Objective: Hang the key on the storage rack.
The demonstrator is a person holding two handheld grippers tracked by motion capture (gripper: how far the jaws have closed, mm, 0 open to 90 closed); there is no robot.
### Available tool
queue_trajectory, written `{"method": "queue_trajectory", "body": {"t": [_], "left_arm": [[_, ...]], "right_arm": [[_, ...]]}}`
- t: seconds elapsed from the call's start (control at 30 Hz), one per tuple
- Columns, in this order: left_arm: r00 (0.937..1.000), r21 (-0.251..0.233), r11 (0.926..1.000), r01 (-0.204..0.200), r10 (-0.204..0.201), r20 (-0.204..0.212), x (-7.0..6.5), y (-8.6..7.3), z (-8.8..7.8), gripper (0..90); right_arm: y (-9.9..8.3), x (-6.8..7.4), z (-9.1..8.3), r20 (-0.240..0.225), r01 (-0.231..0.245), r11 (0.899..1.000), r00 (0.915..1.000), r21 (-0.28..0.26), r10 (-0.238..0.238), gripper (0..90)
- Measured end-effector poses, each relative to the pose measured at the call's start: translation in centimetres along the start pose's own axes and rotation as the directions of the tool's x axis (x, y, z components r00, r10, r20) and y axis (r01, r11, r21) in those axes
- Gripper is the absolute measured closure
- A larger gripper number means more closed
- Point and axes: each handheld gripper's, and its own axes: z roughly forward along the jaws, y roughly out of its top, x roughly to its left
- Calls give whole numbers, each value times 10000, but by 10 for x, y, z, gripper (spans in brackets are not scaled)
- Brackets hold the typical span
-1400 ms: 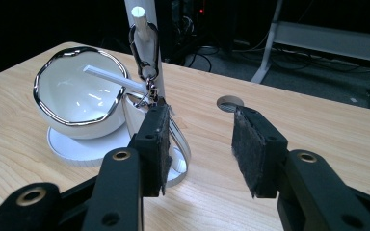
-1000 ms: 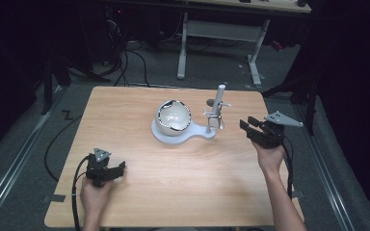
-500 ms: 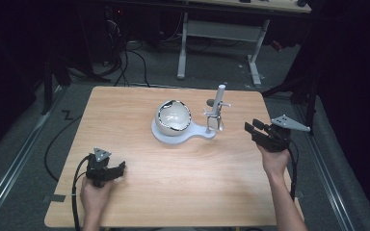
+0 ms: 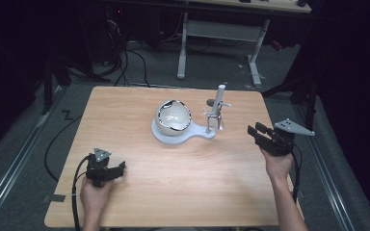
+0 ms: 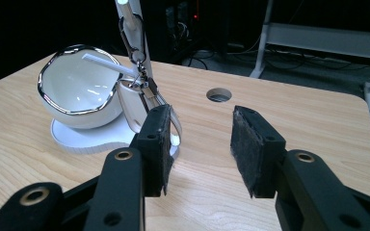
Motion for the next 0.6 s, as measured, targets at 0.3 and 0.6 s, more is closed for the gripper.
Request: {"method": "queue_trajectory", "body": {"t": [0.3, 0.6], "left_arm": [[10000, -2, 10000, 1, -1, 0, 0, 0, 0, 230], [10000, -1, 10000, -2, 2, -6, 0, 0, 0, 231]], "right_arm": [[-7, -2, -5, 9, -103, 9999, 9999, -29, 103, 590], [-15, -5, -11, 47, -241, 9997, 9997, 1, 241, 590]]}}
